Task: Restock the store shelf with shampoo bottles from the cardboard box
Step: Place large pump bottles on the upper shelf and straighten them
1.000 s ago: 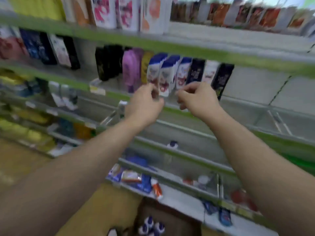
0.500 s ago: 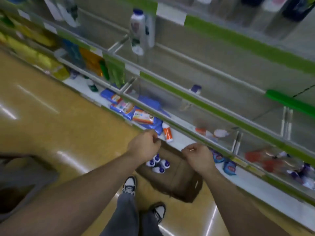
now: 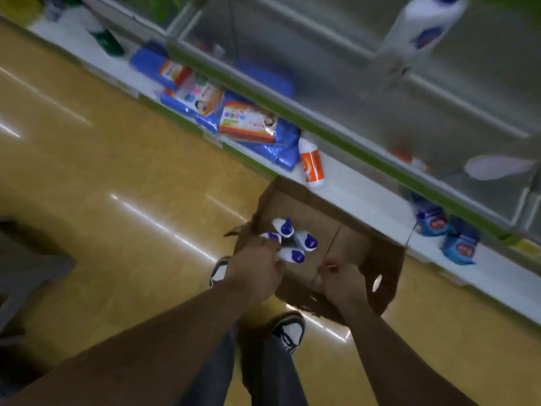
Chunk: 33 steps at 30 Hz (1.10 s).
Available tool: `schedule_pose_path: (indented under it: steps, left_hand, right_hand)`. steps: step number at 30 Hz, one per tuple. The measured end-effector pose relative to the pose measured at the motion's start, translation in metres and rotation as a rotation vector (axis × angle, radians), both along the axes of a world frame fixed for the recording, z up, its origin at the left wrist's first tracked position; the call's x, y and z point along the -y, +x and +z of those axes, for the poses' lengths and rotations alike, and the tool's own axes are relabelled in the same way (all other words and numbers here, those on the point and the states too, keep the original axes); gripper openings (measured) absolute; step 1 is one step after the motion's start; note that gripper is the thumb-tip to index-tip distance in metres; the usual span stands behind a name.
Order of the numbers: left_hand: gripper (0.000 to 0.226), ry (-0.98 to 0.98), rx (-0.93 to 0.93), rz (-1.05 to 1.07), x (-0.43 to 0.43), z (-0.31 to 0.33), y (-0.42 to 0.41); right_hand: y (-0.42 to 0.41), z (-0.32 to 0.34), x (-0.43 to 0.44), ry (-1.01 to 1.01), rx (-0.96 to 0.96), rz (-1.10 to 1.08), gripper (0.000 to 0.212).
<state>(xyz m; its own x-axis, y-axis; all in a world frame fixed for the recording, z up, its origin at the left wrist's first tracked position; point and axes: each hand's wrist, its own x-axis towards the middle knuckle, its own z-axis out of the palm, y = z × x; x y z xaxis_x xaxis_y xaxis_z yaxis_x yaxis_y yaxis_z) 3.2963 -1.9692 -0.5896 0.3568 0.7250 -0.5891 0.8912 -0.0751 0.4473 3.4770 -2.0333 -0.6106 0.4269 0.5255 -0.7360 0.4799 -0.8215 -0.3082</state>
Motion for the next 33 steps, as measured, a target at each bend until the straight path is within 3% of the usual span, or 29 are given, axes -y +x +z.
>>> schedule_pose_path:
  steps: [5,11,18,25,33]
  left_hand:
    - [0.052,-0.047,0.038,-0.075,-0.002,-0.091,0.013]
    - [0.039,-0.061,0.056,-0.110,0.011,-0.147,-0.006]
    - [0.035,-0.122,0.035,-0.071,0.006,-0.158,-0.018]
    - [0.037,-0.092,0.063,-0.021,-0.007,-0.110,-0.005]
    - [0.043,0.018,0.172,-0.003,-0.030,0.039,0.026]
  right_hand:
    - [0.002,-0.106,-0.021,-0.055,-0.017,-0.054,0.039]
    - [-0.005,-0.192,-0.041,-0.065,-0.016,-0.127,0.060]
    - [0.004,-0.218,-0.048,-0.101,0.181,0.175,0.038]
    - [0.027,-0.138,-0.053,-0.081,0.231,0.206,0.037]
    - [0.046,0.087,-0.054,0.097,0.269,0.402,0.036]
